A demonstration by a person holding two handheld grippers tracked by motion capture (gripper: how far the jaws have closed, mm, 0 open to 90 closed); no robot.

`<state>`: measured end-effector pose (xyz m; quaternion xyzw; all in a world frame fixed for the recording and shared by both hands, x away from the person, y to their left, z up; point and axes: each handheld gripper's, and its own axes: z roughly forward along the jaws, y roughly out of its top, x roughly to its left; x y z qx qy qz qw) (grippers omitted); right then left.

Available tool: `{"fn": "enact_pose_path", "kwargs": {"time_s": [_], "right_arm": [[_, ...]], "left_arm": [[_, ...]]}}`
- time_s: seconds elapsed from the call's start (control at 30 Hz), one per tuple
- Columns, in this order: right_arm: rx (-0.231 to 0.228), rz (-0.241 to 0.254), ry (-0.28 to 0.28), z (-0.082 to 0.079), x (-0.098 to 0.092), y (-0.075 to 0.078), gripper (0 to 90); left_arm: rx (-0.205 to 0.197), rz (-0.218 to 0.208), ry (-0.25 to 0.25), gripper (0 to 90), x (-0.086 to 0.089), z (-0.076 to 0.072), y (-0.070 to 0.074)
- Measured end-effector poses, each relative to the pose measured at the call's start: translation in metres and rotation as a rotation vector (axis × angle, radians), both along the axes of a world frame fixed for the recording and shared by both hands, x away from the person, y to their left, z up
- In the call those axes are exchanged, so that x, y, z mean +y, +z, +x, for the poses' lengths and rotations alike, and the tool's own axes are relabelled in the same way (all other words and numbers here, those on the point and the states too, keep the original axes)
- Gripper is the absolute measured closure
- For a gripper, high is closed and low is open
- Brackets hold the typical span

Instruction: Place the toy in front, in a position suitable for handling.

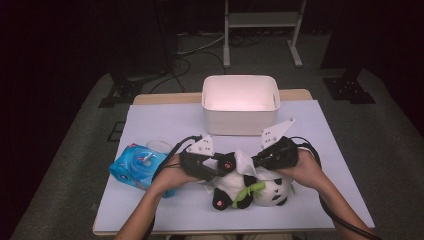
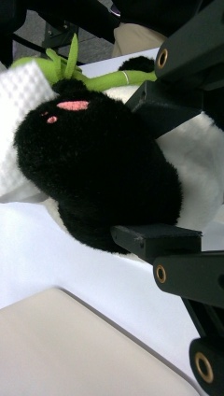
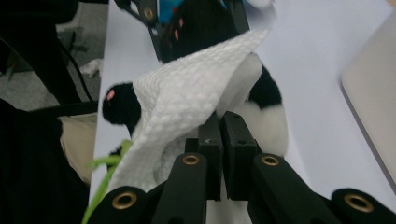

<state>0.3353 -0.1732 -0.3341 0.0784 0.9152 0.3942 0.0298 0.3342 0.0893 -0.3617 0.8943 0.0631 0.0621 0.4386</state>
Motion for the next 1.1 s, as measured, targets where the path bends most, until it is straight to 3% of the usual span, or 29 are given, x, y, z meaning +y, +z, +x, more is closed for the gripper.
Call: {"fn": "enact_pose_path", "kwargs": {"time_s": [0.13, 0.3, 0.37, 0.43, 0.63, 0.73, 0.9, 1.1], "right_arm": [[0.004, 0.035, 0.020, 0.000, 0.008, 0.009, 86.4], [-0.035, 0.051, 0.041, 0.000, 0.020, 0.030, 86.4], [-0.029, 0.058, 0.050, 0.000, 0.022, 0.033, 86.4], [-0.047, 0.031, 0.048, -0.001, 0.025, 0.033, 86.4], [-0.031, -0.032, 0.022, 0.001, 0.019, 0.013, 86.4], [-0.019, -0.009, 0.021, 0.001, 0.018, 0.011, 86.4], [-0.053, 0.036, 0.044, -0.001, 0.023, 0.028, 86.4], [-0.041, 0.025, 0.055, 0.001, 0.029, 0.029, 86.4]], "left_arm": [[-0.004, -0.001, -0.001, 47.7, -0.002, 0.000, 0.000], [0.001, -0.004, -0.001, 47.7, -0.002, 0.001, 0.000], [0.001, -0.005, 0.002, 47.7, -0.001, 0.001, 0.000], [0.002, -0.008, 0.003, 47.7, -0.001, 0.001, -0.001], [0.003, -0.012, 0.004, 47.8, 0.000, 0.001, -0.002], [0.005, -0.013, 0.004, 47.9, -0.001, 0.002, -0.002], [0.006, -0.012, 0.003, 48.1, -0.003, 0.002, -0.001], [0.004, -0.012, 0.002, 48.2, -0.001, 0.001, -0.002]]}}
